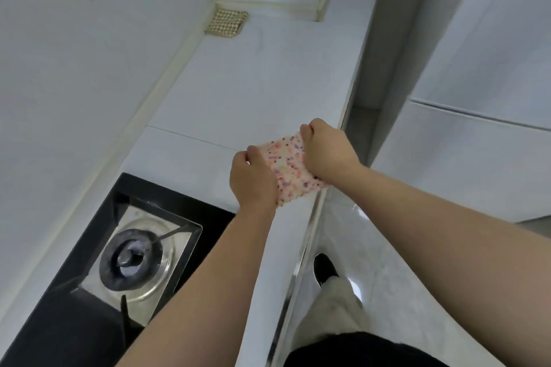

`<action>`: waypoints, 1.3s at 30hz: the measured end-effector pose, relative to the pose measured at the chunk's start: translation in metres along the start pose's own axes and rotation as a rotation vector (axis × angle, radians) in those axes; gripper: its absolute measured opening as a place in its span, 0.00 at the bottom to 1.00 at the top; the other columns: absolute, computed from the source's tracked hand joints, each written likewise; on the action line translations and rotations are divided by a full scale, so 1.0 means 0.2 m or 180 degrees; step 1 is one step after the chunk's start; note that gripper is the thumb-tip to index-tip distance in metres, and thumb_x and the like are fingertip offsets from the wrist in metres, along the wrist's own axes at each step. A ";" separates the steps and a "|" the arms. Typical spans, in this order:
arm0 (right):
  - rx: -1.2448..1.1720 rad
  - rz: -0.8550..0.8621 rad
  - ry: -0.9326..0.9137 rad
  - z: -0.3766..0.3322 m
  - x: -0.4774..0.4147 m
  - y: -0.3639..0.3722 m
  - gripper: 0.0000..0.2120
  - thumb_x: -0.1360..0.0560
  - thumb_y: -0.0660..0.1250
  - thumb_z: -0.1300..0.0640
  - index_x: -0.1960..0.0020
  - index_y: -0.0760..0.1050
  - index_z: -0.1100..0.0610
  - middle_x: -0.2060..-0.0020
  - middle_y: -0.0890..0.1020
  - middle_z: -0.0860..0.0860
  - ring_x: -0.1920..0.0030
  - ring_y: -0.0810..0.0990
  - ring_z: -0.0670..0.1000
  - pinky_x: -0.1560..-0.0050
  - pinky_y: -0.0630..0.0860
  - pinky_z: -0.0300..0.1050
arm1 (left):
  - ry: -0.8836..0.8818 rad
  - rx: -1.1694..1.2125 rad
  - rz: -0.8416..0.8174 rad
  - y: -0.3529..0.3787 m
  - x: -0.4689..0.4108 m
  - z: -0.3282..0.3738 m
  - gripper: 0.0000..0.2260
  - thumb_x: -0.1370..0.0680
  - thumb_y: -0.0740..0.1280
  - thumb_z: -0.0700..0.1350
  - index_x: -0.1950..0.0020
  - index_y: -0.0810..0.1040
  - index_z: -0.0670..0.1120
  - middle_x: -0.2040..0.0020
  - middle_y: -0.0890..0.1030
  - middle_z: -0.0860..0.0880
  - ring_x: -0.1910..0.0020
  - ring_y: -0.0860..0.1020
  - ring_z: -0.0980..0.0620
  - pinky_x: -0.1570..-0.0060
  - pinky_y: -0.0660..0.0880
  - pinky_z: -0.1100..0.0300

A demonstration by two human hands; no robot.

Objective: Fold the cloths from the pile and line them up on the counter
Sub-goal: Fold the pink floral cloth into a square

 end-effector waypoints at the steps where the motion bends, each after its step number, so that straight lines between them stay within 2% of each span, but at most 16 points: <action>1: -0.0179 0.0007 0.0140 0.00 -0.09 0.02 0.09 0.15 0.51 0.55 0.50 0.67 0.58 0.57 0.76 0.53 0.58 0.77 0.57 0.63 0.73 0.49 | -0.0070 0.0020 -0.0008 0.03 -0.08 0.00 0.15 0.16 0.54 0.53 0.50 0.75 0.47 0.55 0.77 0.54 0.50 0.78 0.49 0.48 0.77 0.52; 3: -0.0348 -0.0038 0.0292 0.00 -0.27 0.05 0.13 0.15 0.50 0.50 0.52 0.65 0.57 0.63 0.75 0.52 0.65 0.74 0.53 0.70 0.66 0.46 | -0.0173 0.0014 0.0025 0.09 -0.21 0.02 0.15 0.17 0.54 0.54 0.49 0.75 0.47 0.54 0.77 0.53 0.50 0.78 0.47 0.46 0.77 0.48; 5: -0.0296 -0.0108 0.0259 -0.02 -0.41 0.06 0.14 0.15 0.49 0.49 0.52 0.65 0.57 0.65 0.74 0.52 0.67 0.72 0.51 0.71 0.64 0.45 | -0.0266 0.0018 0.0063 0.13 -0.33 0.05 0.15 0.17 0.54 0.55 0.50 0.75 0.47 0.55 0.78 0.52 0.50 0.78 0.47 0.47 0.78 0.46; 7: -0.0279 -0.0140 0.0160 -0.04 -0.56 0.07 0.15 0.15 0.49 0.49 0.53 0.65 0.57 0.65 0.74 0.53 0.68 0.72 0.51 0.71 0.65 0.46 | -0.0350 0.0030 0.0114 0.16 -0.44 0.09 0.15 0.17 0.54 0.55 0.50 0.74 0.46 0.56 0.77 0.54 0.52 0.77 0.48 0.51 0.76 0.50; 10: -0.0244 -0.0277 0.0018 -0.09 -0.76 0.12 0.15 0.14 0.49 0.49 0.53 0.64 0.58 0.67 0.73 0.52 0.68 0.71 0.51 0.71 0.63 0.46 | -0.0405 -0.0027 0.0248 0.20 -0.60 0.14 0.14 0.15 0.54 0.53 0.50 0.73 0.46 0.60 0.74 0.55 0.58 0.74 0.50 0.57 0.67 0.59; 13: -0.0217 -0.0449 -0.0031 -0.13 -0.97 0.19 0.15 0.15 0.48 0.49 0.52 0.64 0.57 0.66 0.73 0.52 0.68 0.71 0.52 0.68 0.64 0.46 | -0.0555 -0.0112 0.0400 0.24 -0.78 0.15 0.14 0.15 0.54 0.53 0.49 0.72 0.46 0.62 0.72 0.55 0.62 0.71 0.52 0.60 0.63 0.61; 15: -0.0179 -0.0582 -0.0035 -0.14 -1.12 0.23 0.15 0.15 0.48 0.49 0.51 0.65 0.57 0.65 0.74 0.52 0.66 0.73 0.53 0.65 0.67 0.47 | -0.0702 -0.0150 0.0492 0.28 -0.90 0.14 0.13 0.15 0.54 0.54 0.49 0.72 0.46 0.62 0.72 0.55 0.62 0.72 0.51 0.62 0.65 0.59; 18: -0.0168 -0.0818 -0.0222 -0.15 -1.34 0.33 0.14 0.15 0.49 0.49 0.50 0.66 0.57 0.64 0.74 0.53 0.63 0.74 0.57 0.60 0.71 0.49 | -0.0919 -0.0185 0.0711 0.35 -1.06 0.13 0.13 0.15 0.53 0.54 0.50 0.71 0.47 0.64 0.72 0.54 0.66 0.70 0.57 0.73 0.62 0.65; 19: -0.0168 -0.0915 -0.0307 -0.15 -1.42 0.36 0.14 0.15 0.49 0.49 0.50 0.66 0.58 0.64 0.75 0.53 0.62 0.75 0.57 0.59 0.70 0.49 | -0.1049 -0.0226 0.0831 0.38 -1.12 0.12 0.13 0.15 0.53 0.54 0.50 0.71 0.47 0.64 0.72 0.55 0.67 0.69 0.58 0.74 0.61 0.63; 23: -0.0050 -0.1194 -0.0625 -0.18 -1.74 0.39 0.15 0.15 0.49 0.49 0.48 0.67 0.58 0.63 0.76 0.56 0.61 0.76 0.60 0.59 0.74 0.54 | -0.1528 -0.0166 0.1109 0.53 -1.32 0.17 0.14 0.15 0.53 0.55 0.49 0.71 0.46 0.64 0.72 0.54 0.67 0.71 0.56 0.71 0.63 0.59; 25: 0.0041 -0.1138 -0.0760 -0.19 -1.88 0.36 0.14 0.15 0.49 0.49 0.47 0.67 0.58 0.62 0.76 0.57 0.61 0.76 0.61 0.60 0.74 0.54 | -0.1560 -0.0118 0.1195 0.59 -1.41 0.24 0.15 0.15 0.53 0.55 0.48 0.71 0.46 0.64 0.73 0.54 0.67 0.72 0.54 0.67 0.65 0.58; 27: 0.0108 -0.1063 -0.0812 -0.20 -2.04 0.31 0.14 0.15 0.49 0.48 0.48 0.67 0.57 0.64 0.75 0.55 0.62 0.76 0.60 0.61 0.73 0.52 | -0.1486 -0.0021 0.1183 0.66 -1.53 0.33 0.14 0.15 0.53 0.54 0.49 0.71 0.46 0.64 0.72 0.55 0.67 0.71 0.56 0.66 0.64 0.58; 29: 0.0185 -0.0963 -0.0880 -0.21 -2.19 0.25 0.14 0.15 0.49 0.47 0.48 0.67 0.56 0.66 0.73 0.52 0.64 0.74 0.58 0.62 0.71 0.50 | -0.1375 -0.0029 0.1123 0.73 -1.63 0.43 0.13 0.15 0.53 0.54 0.49 0.70 0.47 0.64 0.71 0.56 0.67 0.69 0.59 0.69 0.60 0.60; 31: 0.0319 -0.0855 -0.0997 -0.22 -2.31 0.18 0.14 0.15 0.49 0.47 0.49 0.67 0.56 0.65 0.74 0.52 0.64 0.74 0.57 0.62 0.71 0.50 | -0.1304 0.0001 0.1005 0.79 -1.72 0.50 0.14 0.15 0.53 0.54 0.48 0.71 0.47 0.63 0.72 0.55 0.66 0.70 0.59 0.65 0.62 0.61; 36: 0.0815 -0.0821 -0.1049 -0.16 -2.57 0.08 0.19 0.15 0.47 0.46 0.43 0.70 0.58 0.64 0.74 0.53 0.62 0.75 0.59 0.63 0.67 0.50 | -0.1350 -0.0245 0.0415 0.89 -1.84 0.52 0.16 0.17 0.54 0.56 0.52 0.73 0.46 0.59 0.79 0.49 0.59 0.81 0.45 0.57 0.80 0.50; 39: 0.1202 -0.0495 -0.1116 -0.10 -2.60 0.09 0.21 0.15 0.49 0.46 0.40 0.72 0.59 0.57 0.79 0.57 0.55 0.78 0.62 0.61 0.70 0.51 | -0.1281 -0.0822 0.0317 0.88 -1.82 0.52 0.11 0.18 0.58 0.55 0.48 0.73 0.49 0.56 0.81 0.50 0.58 0.81 0.46 0.61 0.77 0.54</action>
Point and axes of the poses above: each hand's wrist, its own x-axis away from the middle knuckle, its own y-axis out of the palm, z = x × y, the point moved 1 cm from there along -x, towards the middle knuckle
